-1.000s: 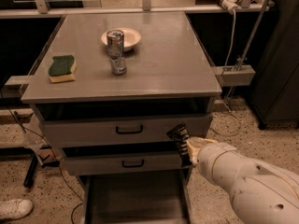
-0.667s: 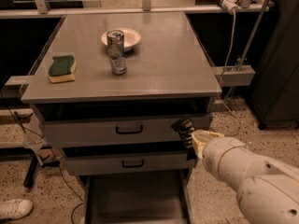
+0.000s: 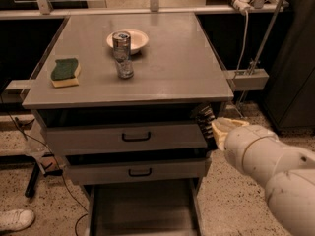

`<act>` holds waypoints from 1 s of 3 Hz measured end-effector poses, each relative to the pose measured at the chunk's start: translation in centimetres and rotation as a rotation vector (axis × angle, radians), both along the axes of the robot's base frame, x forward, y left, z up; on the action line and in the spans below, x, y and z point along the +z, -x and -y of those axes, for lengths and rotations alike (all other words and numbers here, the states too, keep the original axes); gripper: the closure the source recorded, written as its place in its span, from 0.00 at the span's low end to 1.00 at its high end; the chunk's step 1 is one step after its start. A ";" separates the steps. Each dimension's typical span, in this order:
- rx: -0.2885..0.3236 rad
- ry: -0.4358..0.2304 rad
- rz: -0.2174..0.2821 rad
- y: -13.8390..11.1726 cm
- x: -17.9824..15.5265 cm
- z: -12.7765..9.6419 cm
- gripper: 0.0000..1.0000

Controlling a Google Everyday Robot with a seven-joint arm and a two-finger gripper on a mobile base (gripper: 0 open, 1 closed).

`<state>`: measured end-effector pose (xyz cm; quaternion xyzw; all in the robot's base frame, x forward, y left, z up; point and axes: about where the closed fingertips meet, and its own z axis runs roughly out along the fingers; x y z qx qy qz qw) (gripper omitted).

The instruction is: Pick rxbar chocolate from bottom drawer and place on counter

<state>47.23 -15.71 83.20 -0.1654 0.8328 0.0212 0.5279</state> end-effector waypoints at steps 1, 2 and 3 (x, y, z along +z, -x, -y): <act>0.024 0.052 0.053 -2.6 4.4 0.6 1.00; 0.029 0.047 0.052 -3.2 4.5 0.5 1.00; 0.054 0.057 0.071 -5.2 5.7 0.1 1.00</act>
Offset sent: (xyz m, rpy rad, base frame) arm 0.0484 -0.0046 0.0687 -0.0872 -0.0763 0.0280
